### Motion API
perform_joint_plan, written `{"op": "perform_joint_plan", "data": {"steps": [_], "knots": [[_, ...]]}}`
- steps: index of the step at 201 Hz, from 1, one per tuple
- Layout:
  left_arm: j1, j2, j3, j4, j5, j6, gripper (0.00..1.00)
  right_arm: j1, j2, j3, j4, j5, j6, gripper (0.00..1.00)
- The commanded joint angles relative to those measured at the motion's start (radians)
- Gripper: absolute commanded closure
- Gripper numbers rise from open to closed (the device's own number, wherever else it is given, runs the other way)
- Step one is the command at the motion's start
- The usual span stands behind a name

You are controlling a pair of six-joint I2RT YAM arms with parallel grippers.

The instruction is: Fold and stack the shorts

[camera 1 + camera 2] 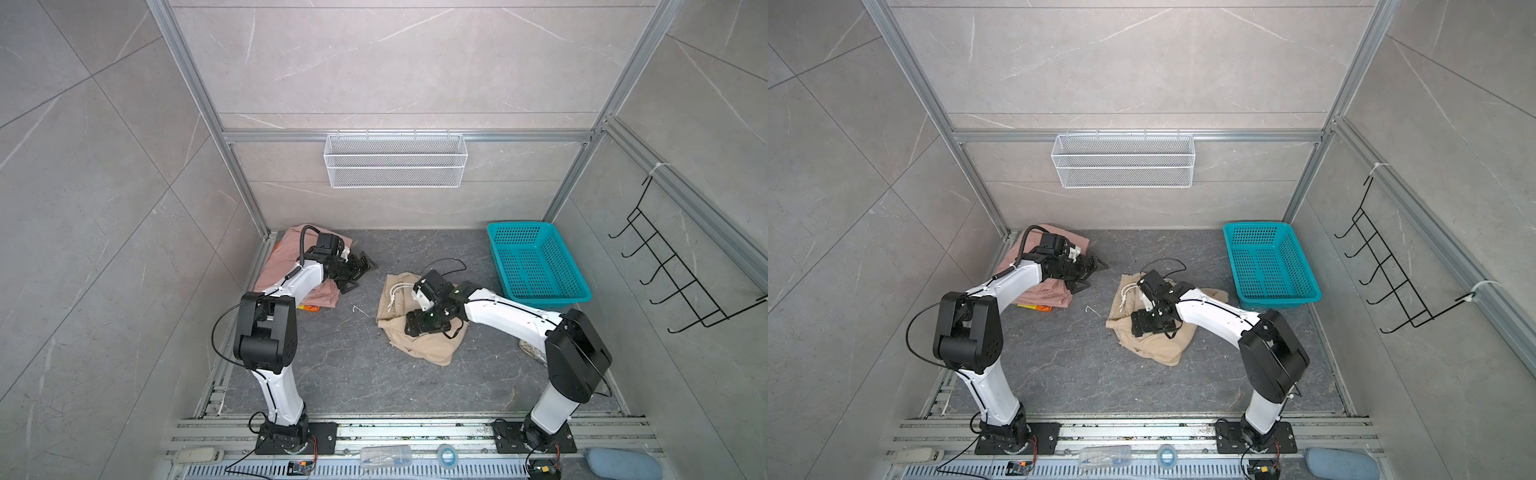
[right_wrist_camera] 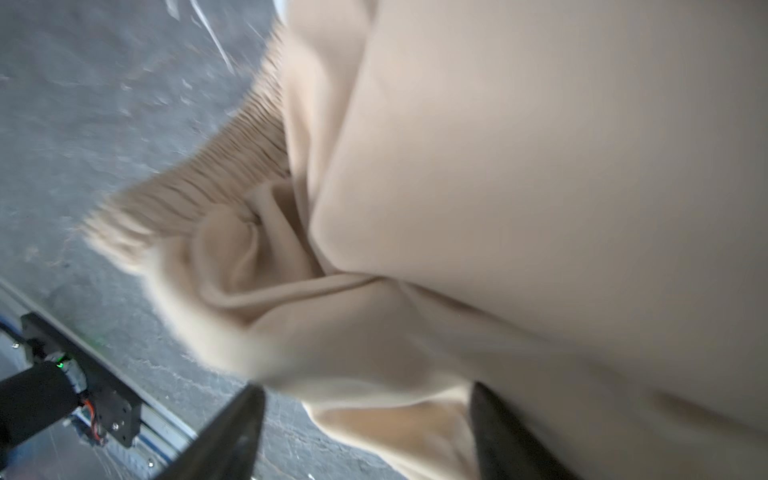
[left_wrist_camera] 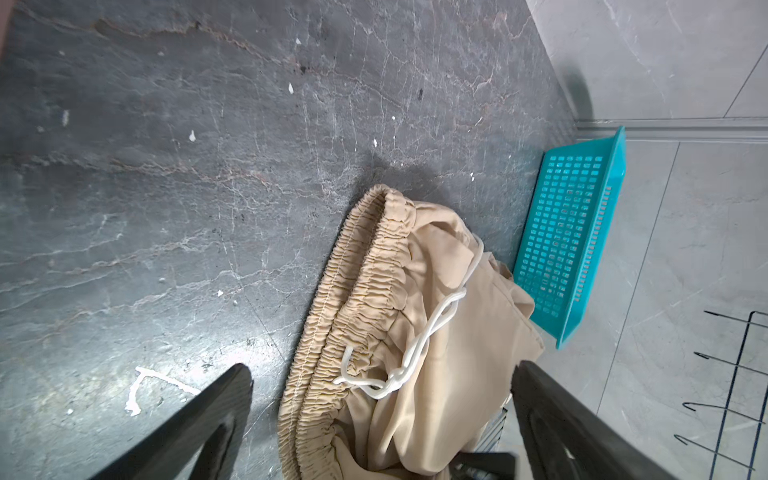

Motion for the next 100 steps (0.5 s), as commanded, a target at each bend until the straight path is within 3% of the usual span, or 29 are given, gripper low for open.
{"op": "perform_joint_plan", "data": {"steps": [1, 14, 37, 74, 100], "knots": [[-0.016, 0.044, 0.017, -0.020, 0.019, 0.057, 0.00, -0.096, -0.086, 0.039, -0.043, 0.029, -0.031, 0.07], [-0.034, 0.085, 0.055, -0.046, 0.013, 0.072, 0.00, -0.166, -0.099, 0.027, -0.051, 0.032, -0.031, 0.01], [-0.070, 0.171, 0.170, -0.108, -0.037, 0.132, 0.01, -0.265, -0.130, -0.001, -0.055, 0.020, -0.030, 0.01], [-0.097, 0.351, 0.425, -0.250, -0.103, 0.245, 0.02, -0.329, -0.154, -0.056, -0.041, -0.021, -0.031, 0.01], [-0.103, 0.408, 0.514, -0.274, -0.113, 0.280, 0.06, -0.348, -0.172, -0.105, -0.016, -0.043, -0.028, 0.01]]}}
